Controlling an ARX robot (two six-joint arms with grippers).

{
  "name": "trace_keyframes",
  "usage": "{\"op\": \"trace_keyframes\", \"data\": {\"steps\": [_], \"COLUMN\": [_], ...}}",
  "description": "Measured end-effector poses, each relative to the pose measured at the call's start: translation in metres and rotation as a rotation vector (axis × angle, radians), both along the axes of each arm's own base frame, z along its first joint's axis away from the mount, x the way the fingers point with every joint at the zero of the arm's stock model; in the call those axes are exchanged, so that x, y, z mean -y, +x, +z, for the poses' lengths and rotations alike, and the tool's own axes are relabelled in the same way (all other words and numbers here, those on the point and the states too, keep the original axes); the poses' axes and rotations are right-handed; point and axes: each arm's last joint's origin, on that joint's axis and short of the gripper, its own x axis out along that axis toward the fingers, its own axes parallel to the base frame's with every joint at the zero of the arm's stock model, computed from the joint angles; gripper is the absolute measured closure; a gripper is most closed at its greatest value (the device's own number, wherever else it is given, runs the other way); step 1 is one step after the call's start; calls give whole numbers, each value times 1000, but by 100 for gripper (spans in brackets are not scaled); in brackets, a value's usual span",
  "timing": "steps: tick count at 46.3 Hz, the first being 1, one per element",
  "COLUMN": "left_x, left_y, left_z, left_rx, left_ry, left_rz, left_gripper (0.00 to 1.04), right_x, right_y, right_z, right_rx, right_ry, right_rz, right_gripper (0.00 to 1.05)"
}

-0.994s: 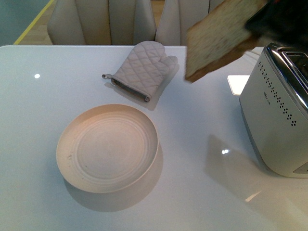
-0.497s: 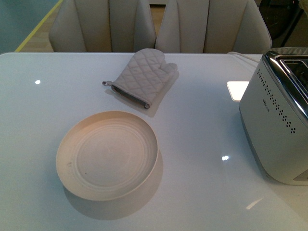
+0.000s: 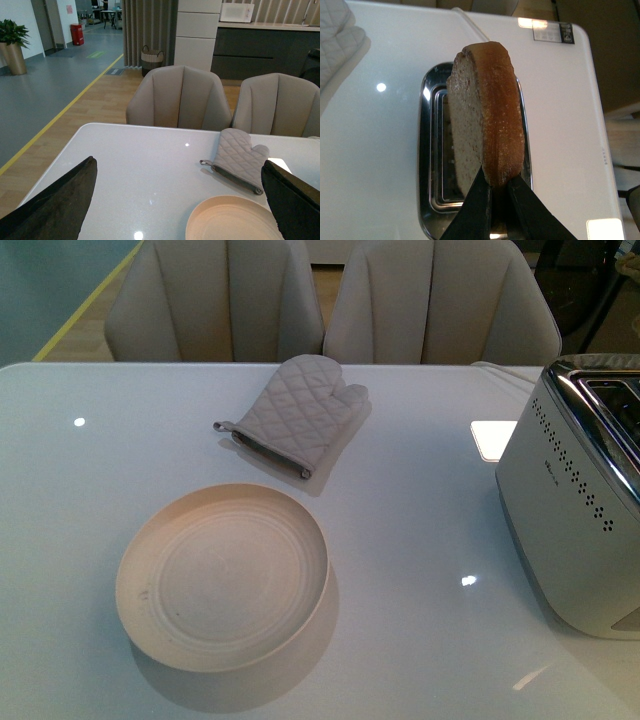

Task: Put bread into toaster

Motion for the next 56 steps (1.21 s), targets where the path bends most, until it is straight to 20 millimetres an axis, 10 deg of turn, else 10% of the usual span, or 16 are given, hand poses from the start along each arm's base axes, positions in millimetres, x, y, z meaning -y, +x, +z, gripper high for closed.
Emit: {"op": "trace_keyframes", "data": {"steps": [39,56], "left_x": [0,0], "left_y": [0,0], "left_z": [0,0], "left_rx": [0,0], "left_ry": [0,0], "left_rz": [0,0], "left_gripper": [7,7], "right_x": [-14,-14], "right_y": [17,-2], "right_z": [-71,-96], "right_rx": [-157,-75], "right_ry": [-9,144], "right_rz": [-39,-70], "right_gripper": [102,51]}}
